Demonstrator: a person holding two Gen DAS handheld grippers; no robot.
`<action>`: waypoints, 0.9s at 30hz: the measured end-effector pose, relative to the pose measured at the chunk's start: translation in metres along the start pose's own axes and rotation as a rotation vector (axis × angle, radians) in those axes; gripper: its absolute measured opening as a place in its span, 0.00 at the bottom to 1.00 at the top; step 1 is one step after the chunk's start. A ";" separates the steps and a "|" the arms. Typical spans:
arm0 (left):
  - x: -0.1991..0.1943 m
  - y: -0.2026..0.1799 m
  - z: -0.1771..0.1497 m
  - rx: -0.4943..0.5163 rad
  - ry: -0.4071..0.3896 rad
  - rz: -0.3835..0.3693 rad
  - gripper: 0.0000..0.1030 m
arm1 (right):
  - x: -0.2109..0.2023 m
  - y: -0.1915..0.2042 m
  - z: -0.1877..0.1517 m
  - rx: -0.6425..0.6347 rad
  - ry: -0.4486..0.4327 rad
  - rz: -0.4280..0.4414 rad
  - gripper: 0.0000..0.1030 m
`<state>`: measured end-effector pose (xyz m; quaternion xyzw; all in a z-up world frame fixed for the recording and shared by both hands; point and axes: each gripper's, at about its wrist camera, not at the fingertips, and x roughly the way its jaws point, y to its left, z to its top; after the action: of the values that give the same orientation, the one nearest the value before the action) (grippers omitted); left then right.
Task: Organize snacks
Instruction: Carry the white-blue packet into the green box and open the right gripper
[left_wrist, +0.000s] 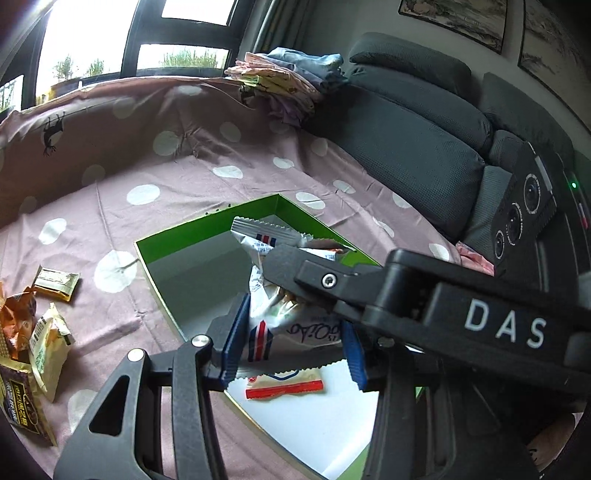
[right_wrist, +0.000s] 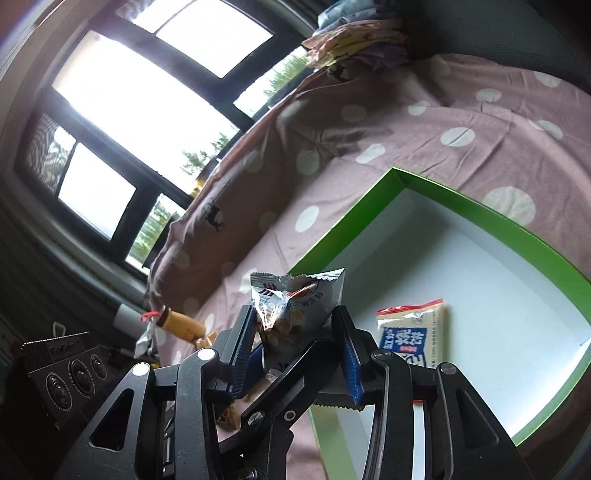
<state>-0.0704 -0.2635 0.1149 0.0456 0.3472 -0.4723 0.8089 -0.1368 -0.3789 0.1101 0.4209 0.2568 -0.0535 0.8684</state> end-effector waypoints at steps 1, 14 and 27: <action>0.004 0.001 0.000 -0.004 0.012 -0.006 0.45 | 0.001 -0.003 0.000 0.010 0.002 -0.012 0.44; 0.035 -0.002 -0.005 -0.032 0.129 -0.028 0.45 | 0.009 -0.035 0.000 0.120 0.057 -0.100 0.44; 0.047 0.004 -0.012 -0.094 0.178 -0.040 0.45 | 0.020 -0.043 -0.001 0.158 0.107 -0.158 0.44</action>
<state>-0.0587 -0.2909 0.0767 0.0422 0.4402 -0.4654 0.7667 -0.1337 -0.4035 0.0693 0.4687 0.3300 -0.1195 0.8107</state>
